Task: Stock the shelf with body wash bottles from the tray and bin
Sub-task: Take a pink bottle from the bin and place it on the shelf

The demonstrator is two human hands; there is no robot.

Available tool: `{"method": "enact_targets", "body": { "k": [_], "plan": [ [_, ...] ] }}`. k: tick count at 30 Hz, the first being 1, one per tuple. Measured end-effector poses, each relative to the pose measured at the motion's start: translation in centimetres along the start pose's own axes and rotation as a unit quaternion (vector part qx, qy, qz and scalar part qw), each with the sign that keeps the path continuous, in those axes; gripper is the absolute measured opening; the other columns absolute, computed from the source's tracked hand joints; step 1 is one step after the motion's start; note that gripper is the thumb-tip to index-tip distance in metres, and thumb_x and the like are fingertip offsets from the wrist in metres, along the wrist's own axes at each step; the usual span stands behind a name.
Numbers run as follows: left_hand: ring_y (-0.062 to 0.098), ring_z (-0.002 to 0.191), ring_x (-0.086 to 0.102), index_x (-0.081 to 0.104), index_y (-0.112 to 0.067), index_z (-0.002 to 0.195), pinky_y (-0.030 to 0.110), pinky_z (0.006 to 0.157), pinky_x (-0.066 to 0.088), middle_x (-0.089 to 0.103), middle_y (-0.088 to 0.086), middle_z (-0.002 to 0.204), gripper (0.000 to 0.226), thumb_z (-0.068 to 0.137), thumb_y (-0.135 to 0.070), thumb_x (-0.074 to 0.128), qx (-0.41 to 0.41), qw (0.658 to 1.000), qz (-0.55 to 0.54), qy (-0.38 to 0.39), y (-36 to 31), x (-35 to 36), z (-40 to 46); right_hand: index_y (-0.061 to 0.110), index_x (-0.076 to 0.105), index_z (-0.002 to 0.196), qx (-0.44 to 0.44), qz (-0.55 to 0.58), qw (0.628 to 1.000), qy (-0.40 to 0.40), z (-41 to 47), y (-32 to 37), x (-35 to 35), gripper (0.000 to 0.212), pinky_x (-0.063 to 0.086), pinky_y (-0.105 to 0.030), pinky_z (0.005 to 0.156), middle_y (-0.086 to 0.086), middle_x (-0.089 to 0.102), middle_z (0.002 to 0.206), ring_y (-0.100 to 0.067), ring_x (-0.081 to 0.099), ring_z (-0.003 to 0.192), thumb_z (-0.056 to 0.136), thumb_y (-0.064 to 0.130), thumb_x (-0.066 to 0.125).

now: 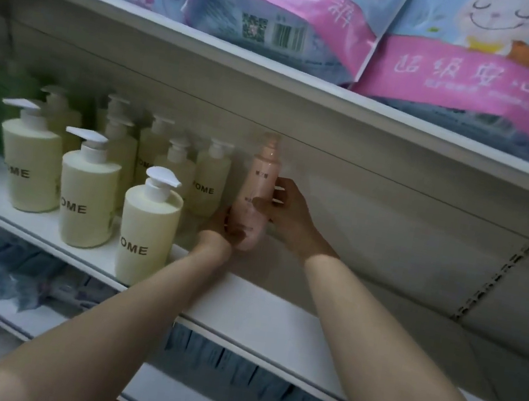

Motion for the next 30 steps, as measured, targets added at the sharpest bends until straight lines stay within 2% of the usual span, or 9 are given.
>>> {"method": "enact_targets", "body": {
  "k": [4,10,15,19,23,27,30],
  "plan": [
    [0.036,0.113,0.058,0.057,0.003,0.117,0.046,0.1,0.043,0.061,0.024,0.121,0.037,0.084,-0.007,0.071,0.054,0.995,0.055,-0.056,-0.8,-0.1,2.3,0.013,0.052,0.123,-0.014,-0.013,1.0,0.003,2.1,-0.8,1.0,0.048,0.055,-0.05,0.093,-0.008,0.064,0.119,-0.028,0.065,0.108,0.082,0.005,0.075],
    [0.031,0.105,0.062,0.063,-0.008,0.108,0.039,0.093,0.048,0.067,0.013,0.113,0.024,0.087,-0.02,0.066,0.08,0.988,0.117,-0.066,-1.0,0.4,3.8,0.02,0.051,0.119,-0.025,-0.01,1.0,0.002,4.2,-1.9,1.0,0.049,0.055,-0.052,0.094,-0.002,0.065,0.116,-0.025,0.065,0.107,0.079,0.01,0.078],
    [0.033,0.1,0.063,0.059,-0.01,0.099,0.041,0.089,0.05,0.068,0.015,0.106,0.013,0.086,-0.012,0.063,0.096,0.988,0.102,-0.06,-1.1,1.0,4.4,0.023,0.052,0.116,-0.033,-0.009,0.999,-0.009,4.9,-2.6,0.2,0.054,0.055,-0.051,0.094,0.001,0.067,0.114,-0.022,0.067,0.104,0.073,0.013,0.082],
    [0.03,0.1,0.062,0.058,-0.007,0.109,0.032,0.085,0.047,0.067,0.012,0.108,0.021,0.088,-0.01,0.058,0.118,0.985,0.116,-0.054,-1.6,1.7,4.2,0.018,0.05,0.119,-0.022,0.012,1.0,-0.01,4.8,-3.2,-0.7,0.056,0.056,-0.048,0.094,-0.001,0.066,0.114,-0.022,0.066,0.105,0.075,0.006,0.082],
    [0.029,0.107,0.059,0.058,-0.008,0.116,0.023,0.083,0.037,0.065,0.011,0.115,0.024,0.093,-0.012,0.055,0.13,0.98,0.139,-0.059,-1.7,2.0,4.2,0.015,0.05,0.123,-0.025,0.018,0.999,-0.013,4.5,-3.3,-1.0,0.057,0.056,-0.047,0.093,-0.003,0.065,0.116,-0.023,0.066,0.105,0.076,0.006,0.082],
    [0.029,0.106,0.06,0.059,-0.009,0.115,0.023,0.081,0.036,0.065,0.011,0.114,0.023,0.093,-0.014,0.055,0.129,0.979,0.145,-0.054,-1.5,2.0,4.5,0.012,0.05,0.125,-0.026,0.021,0.999,-0.022,4.2,-3.1,-0.9,0.056,0.056,-0.046,0.093,-0.004,0.065,0.115,-0.025,0.066,0.105,0.078,0.004,0.08],
    [0.03,0.104,0.06,0.058,-0.007,0.114,0.026,0.082,0.038,0.065,0.013,0.112,0.022,0.092,-0.013,0.056,0.137,0.978,0.146,-0.053,-1.5,2.1,4.6,0.015,0.051,0.123,-0.024,0.015,0.999,-0.024,4.1,-3.1,-0.8,0.054,0.055,-0.045,0.094,0.0,0.064,0.113,-0.024,0.066,0.105,0.078,0.005,0.08]
  ]
}}
Point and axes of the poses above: each hand's wrist, its own z-axis towards the middle knuckle, its own x-axis out of the palm, y = z × x, the point moved 9 cm from there along z, towards the middle knuckle
